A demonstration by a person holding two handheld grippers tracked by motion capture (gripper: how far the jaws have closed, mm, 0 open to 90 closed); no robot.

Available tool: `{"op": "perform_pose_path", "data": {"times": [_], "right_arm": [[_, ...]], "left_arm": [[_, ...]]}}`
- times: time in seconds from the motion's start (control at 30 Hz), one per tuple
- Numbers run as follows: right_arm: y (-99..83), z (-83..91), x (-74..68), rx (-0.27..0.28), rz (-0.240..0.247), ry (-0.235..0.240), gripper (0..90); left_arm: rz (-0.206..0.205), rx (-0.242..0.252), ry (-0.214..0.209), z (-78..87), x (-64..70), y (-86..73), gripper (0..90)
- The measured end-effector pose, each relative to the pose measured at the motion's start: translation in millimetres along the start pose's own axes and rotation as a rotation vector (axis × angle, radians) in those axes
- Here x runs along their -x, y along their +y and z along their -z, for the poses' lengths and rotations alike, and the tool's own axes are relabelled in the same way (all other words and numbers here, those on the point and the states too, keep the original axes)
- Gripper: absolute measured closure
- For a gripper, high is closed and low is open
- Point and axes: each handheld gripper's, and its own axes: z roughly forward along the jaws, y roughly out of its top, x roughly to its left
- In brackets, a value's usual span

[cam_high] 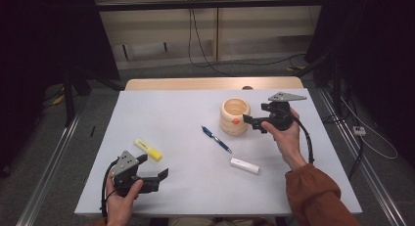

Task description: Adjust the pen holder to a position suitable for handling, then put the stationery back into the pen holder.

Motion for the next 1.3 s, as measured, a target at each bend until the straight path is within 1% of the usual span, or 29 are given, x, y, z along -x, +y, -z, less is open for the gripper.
{"op": "perform_pose_path", "data": {"times": [0.03,0.13,0.2,0.23,0.3,0.37,0.4,0.43,0.5,0.57,0.67,0.8,0.9,1.0,1.03,1.1,1.2,1.23,1.27,1.3], "right_arm": [[-3.0,2.8,-1.4,-0.004,0.012,-0.003,7.7],[-13.1,9.2,-4.0,-0.01,0.017,-0.007,7.7],[-21.9,14.8,-5.5,-0.02,0.032,-0.016,7.7],[-25.6,17.6,-5.8,-0.024,0.03,-0.017,7.8],[-33.0,24.8,-5.7,-0.017,0.036,-0.015,7.9],[-39.6,32.8,-5.1,-0.016,0.025,-0.008,8.0],[-46.3,39.9,-4.3,-0.014,0.019,0.001,7.9],[-46.3,39.9,-4.3,-0.014,0.019,0.001,7.9],[-52.7,46.4,-4.0,-0.011,0.017,-0.001,7.4],[-58.0,52.0,-3.6,-0.008,0.017,-0.003,6.8],[-65.2,59.6,-3.0,-0.004,0.017,-0.006,6.5],[-74.0,66.0,-4.5,-0.001,0.013,-0.029,6.5],[-76.4,68.8,-6.8,-0.003,0.021,-0.039,7.2],[-75.7,71.6,-9.2,-0.004,0.027,-0.035,7.2],[-75.4,72.4,-9.8,-0.005,0.037,-0.028,7.2],[-74.2,73.4,-12.4,-0.019,0.038,-0.008,7.2],[-72.4,72.0,-16.4,-0.072,0.062,0.019,8.0],[-72.0,71.1,-17.1,-0.093,0.065,0.031,8.9],[-71.8,70.4,-17.2,-0.1,0.066,0.045,9.8],[-71.6,69.5,-17.0,-0.119,0.062,0.063,11.6]], "left_arm": [[0.002,-0.002,0.0,-0.2,-0.7,-0.1,6.4],[0.007,-0.005,0.006,-0.2,-2.6,-1.2,6.4],[0.022,0.003,0.008,0.4,-2.6,-1.8,6.4],[0.011,-0.001,0.011,1.4,-3.3,-1.5,6.4],[0.016,0.009,0.011,2.0,-2.6,-1.3,6.4],[0.015,0.007,0.013,2.2,-2.2,-1.5,6.4],[0.014,0.004,0.013,2.0,-2.2,-1.7,6.4],[0.011,0.0,0.015,1.7,-2.4,-2.0,6.4],[0.014,-0.003,0.015,1.1,-2.4,-2.2,6.4],[0.017,0.004,0.016,0.7,-1.6,-1.5,6.4],[0.002,-0.004,0.016,-0.3,-2.0,-1.0,6.4],[0.016,-0.008,0.009,-1.3,-4.7,-2.6,6.4],[0.028,0.003,0.012,0.2,-5.9,-2.7,6.4],[0.019,0.003,0.009,1.9,-5.4,-2.1,6.4],[0.021,0.007,0.011,2.1,-4.5,-2.0,6.4],[0.015,0.006,0.011,2.3,-3.4,-1.5,6.4],[0.009,0.003,0.01,2.3,-2.2,-1.1,6.4],[0.01,0.005,0.01,2.3,-1.9,-1.2,6.5],[0.007,0.004,0.01,2.7,-1.9,-1.1,6.4],[0.01,0.007,0.011,2.8,-1.6,-1.1,6.4]]}}
